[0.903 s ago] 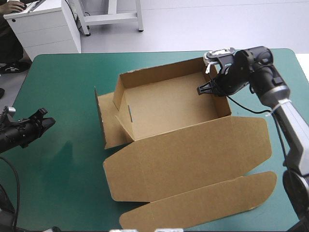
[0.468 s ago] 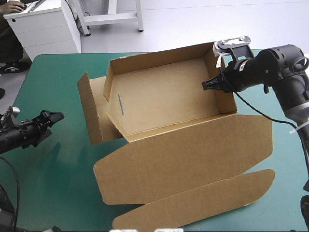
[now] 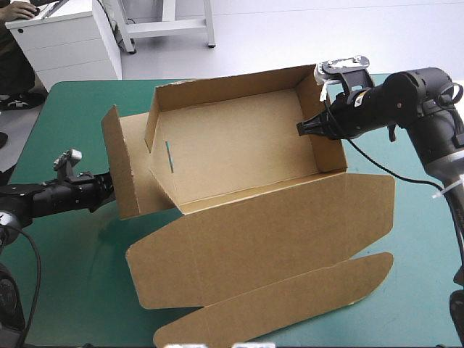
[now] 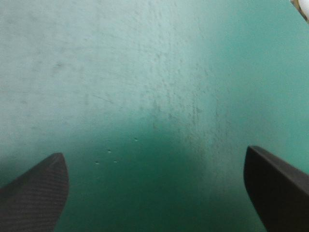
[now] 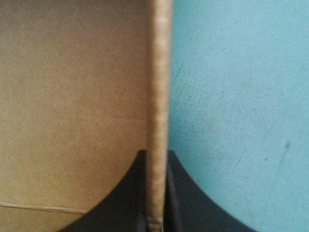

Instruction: Fold the box

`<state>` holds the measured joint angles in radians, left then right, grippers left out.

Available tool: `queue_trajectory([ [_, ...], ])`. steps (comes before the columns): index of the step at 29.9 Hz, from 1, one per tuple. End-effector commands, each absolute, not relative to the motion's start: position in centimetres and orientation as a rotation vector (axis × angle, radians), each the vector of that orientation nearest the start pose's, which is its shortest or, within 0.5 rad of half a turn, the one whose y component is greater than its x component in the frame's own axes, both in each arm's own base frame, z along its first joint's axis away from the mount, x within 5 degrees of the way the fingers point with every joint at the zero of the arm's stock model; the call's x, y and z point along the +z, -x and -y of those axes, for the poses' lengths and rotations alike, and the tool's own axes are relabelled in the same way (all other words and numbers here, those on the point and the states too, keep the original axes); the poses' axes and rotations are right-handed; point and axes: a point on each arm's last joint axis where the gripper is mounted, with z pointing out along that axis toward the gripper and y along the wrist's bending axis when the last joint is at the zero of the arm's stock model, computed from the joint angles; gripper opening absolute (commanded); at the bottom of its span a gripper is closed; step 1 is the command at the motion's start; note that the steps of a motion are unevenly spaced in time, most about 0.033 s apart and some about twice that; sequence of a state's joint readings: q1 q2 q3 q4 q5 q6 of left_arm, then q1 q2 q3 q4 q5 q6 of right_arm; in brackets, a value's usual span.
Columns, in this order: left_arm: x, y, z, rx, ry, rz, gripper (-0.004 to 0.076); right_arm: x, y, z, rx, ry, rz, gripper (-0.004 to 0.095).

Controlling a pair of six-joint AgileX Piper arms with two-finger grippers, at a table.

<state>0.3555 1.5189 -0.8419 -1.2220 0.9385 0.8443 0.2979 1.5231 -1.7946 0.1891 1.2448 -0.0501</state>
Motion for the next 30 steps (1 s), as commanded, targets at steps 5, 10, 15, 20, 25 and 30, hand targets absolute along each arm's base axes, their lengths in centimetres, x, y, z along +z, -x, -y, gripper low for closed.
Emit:
queue_trajectory([
  [5,28.0,-29.2,0.5,-1.129,0.072,-2.245,0.0689,46.9,-28.1,-10.4,0.398,0.408,-2.31,-0.002],
  [10,30.2,-29.3,2.4,-1.232,-0.098,-2.215,0.0689,47.1,-28.5,-10.2,0.357,0.379,-2.284,-0.002],
  [15,32.9,-29.2,3.2,-1.409,-0.174,-2.094,0.0689,47.0,-28.9,-9.4,0.253,0.329,-2.286,-0.002],
  [20,34.4,-29.3,3.7,-1.478,-0.187,-2.008,0.0689,47.0,-29.0,-8.9,0.188,0.296,-2.288,-0.002],
  [25,35.0,-29.1,4.8,-1.493,-0.24,-2.002,0.0689,46.8,-29.4,-8.7,0.15,0.293,-2.286,-0.002],
  [30,36.3,-28.2,6.5,-1.501,-0.335,-1.979,0.0689,46.4,-29.8,-8.8,0.139,0.283,-2.298,-0.002],
])
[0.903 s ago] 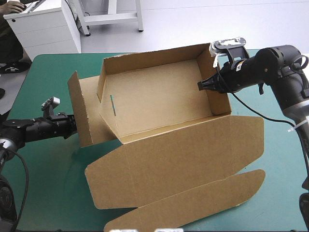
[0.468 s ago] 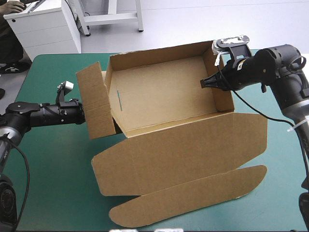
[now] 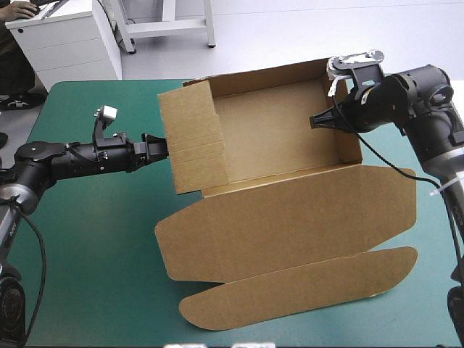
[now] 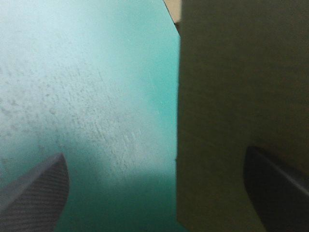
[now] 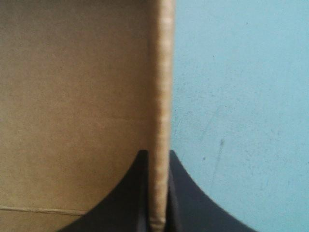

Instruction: Fold the box

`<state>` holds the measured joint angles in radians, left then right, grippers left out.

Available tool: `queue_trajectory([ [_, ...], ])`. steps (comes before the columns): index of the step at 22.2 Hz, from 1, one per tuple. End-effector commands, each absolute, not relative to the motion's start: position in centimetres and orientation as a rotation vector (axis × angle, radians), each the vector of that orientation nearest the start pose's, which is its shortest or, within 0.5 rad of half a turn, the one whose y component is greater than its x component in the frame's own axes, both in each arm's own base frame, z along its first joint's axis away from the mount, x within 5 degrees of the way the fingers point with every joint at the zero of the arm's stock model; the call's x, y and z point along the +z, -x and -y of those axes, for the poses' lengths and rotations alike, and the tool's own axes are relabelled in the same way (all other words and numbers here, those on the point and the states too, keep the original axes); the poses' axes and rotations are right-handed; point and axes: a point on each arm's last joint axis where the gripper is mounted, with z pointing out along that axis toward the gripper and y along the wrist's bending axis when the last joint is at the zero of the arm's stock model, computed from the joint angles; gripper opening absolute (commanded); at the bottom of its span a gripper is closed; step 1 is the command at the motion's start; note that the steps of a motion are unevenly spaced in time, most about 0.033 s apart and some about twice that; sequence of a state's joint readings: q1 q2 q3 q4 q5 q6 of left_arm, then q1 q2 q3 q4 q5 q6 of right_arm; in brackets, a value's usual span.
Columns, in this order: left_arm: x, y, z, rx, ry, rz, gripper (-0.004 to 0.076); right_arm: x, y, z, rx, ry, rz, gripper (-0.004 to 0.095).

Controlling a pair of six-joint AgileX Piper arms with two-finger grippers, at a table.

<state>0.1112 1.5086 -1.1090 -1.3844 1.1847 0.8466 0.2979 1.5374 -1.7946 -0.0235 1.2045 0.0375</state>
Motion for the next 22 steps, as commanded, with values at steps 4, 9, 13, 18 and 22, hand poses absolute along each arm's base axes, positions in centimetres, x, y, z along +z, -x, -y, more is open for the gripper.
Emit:
queue_trajectory([
  [4,37.7,-27.5,7.3,-1.508,-0.385,-1.931,0.0689,46.1,-30.3,-8.8,0.122,0.28,-2.299,-0.002],
  [9,39.3,-26.6,7.7,-1.517,-0.409,-1.89,0.0688,45.9,-30.6,-8.7,0.107,0.247,-2.309,-0.002],
  [13,39.3,-26.6,8.1,-1.533,-0.417,-1.889,0.0688,45.8,-30.6,-8.7,0.109,0.239,-2.316,-0.002],
  [18,39.8,-27.0,8.1,-1.506,-0.371,-1.87,0.0669,45.8,-30.5,-8.7,0.127,0.2,-2.331,-0.0018],
  [22,40.4,-27.6,9.4,-1.314,-0.332,-2.013,0.0668,45.8,-30.3,-9.4,0.142,0.227,-2.327,-0.0018],
])
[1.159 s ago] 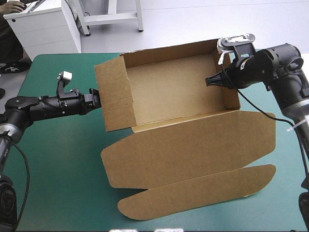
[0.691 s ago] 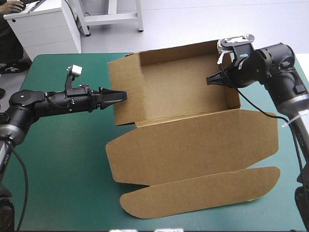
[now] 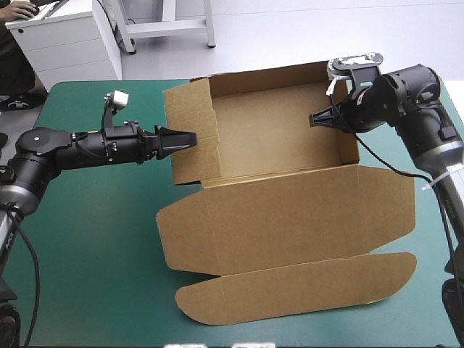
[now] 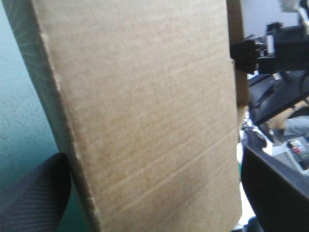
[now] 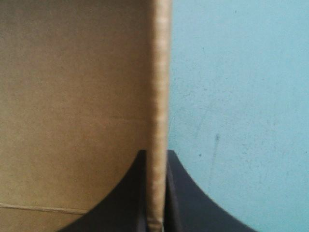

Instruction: Fold the box

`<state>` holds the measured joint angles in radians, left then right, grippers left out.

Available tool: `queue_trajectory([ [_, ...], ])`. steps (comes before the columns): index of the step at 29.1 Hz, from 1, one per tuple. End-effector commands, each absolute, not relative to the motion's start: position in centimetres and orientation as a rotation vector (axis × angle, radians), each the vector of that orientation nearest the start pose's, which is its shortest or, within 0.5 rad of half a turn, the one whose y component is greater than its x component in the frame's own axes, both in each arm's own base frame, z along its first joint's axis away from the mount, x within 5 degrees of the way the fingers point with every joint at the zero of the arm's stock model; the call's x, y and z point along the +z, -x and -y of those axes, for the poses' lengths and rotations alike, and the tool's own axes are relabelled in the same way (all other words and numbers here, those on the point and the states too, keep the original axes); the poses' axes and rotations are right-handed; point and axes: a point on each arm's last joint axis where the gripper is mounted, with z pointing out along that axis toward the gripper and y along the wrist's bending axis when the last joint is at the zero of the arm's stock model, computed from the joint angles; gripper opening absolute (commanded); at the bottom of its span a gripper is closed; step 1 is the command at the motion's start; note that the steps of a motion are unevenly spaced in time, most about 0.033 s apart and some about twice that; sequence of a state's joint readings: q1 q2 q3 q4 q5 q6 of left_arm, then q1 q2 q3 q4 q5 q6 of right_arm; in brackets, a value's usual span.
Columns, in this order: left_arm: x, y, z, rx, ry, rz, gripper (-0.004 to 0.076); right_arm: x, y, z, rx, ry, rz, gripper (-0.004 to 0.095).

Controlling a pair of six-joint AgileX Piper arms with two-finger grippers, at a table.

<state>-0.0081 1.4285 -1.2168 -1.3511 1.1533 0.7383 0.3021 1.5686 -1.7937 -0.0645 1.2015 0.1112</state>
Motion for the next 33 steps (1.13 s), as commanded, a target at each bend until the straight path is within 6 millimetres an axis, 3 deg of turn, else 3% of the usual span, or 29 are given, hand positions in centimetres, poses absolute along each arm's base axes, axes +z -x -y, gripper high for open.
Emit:
queue_trajectory([
  [1,40.8,-27.7,9.9,-1.258,-0.326,-2.042,0.0668,45.8,-30.2,-9.7,0.136,0.237,-2.322,-0.0018],
  [8,42.3,-27.5,12.4,-1.042,-0.266,-2.141,0.0668,45.9,-30.0,-10.5,0.154,0.253,-2.312,-0.0018],
  [17,41.5,-27.2,14.2,-0.781,-0.167,-2.233,0.0631,45.9,-29.9,-10.6,0.179,0.25,-2.317,-0.0018],
  [27,41.8,-27.2,14.9,-0.841,-0.078,-2.197,0.0585,46.1,-28.9,-13.1,0.103,0.297,-2.276,-0.0018],
  [33,41.9,-27.1,15.1,-0.87,-0.061,-2.202,0.0567,46.1,-28.9,-13.2,0.103,0.29,-2.276,-0.0018],
])
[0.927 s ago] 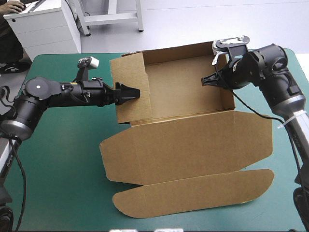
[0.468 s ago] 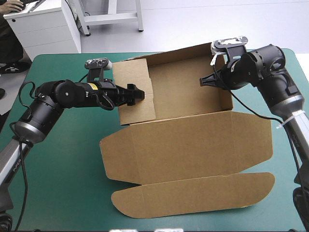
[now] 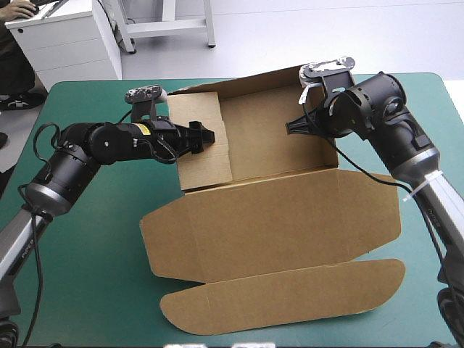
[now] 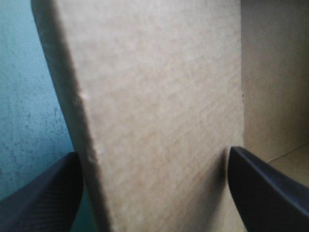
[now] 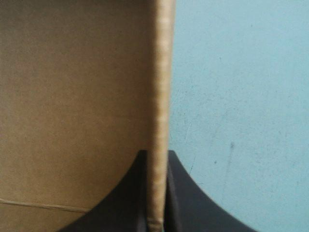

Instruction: Fold the box

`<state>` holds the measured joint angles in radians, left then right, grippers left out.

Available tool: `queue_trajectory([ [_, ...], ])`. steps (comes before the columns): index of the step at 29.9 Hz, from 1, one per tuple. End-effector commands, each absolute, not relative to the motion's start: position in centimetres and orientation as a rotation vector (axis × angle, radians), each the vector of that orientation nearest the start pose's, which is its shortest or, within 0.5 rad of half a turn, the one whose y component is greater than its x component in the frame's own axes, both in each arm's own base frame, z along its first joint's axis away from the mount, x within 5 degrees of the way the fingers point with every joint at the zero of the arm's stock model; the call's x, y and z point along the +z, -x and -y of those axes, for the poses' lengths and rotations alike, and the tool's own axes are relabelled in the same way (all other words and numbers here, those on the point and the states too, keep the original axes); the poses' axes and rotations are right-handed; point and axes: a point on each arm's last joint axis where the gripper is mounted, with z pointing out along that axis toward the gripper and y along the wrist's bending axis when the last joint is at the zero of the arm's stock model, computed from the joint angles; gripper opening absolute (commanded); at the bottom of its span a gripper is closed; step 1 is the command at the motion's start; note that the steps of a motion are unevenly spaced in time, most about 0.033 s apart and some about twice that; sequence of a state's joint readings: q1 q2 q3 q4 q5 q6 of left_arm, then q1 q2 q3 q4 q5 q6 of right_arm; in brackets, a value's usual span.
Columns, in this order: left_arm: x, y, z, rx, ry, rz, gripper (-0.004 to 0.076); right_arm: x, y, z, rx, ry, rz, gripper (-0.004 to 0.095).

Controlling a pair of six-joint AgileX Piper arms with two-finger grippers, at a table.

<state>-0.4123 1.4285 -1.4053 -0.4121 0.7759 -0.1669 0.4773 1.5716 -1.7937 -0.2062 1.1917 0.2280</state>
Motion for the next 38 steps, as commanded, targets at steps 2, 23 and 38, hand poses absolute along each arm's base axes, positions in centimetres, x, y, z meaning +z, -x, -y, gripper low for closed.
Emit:
queue_trajectory([
  [2,41.9,-26.9,15.5,-0.881,-0.075,-2.206,0.0561,46.1,-28.9,-13.1,0.084,0.284,-2.272,-0.0018],
  [23,42.1,-26.5,16.7,-0.851,-0.107,-2.157,-0.001,45.9,-28.7,-13.0,0.092,0.247,-2.31,-0.0019],
  [38,39.0,-31.8,17.8,-0.416,-0.183,-2.525,-0.001,42.2,-30.0,-15.0,0.243,0.256,-2.539,-0.002],
])
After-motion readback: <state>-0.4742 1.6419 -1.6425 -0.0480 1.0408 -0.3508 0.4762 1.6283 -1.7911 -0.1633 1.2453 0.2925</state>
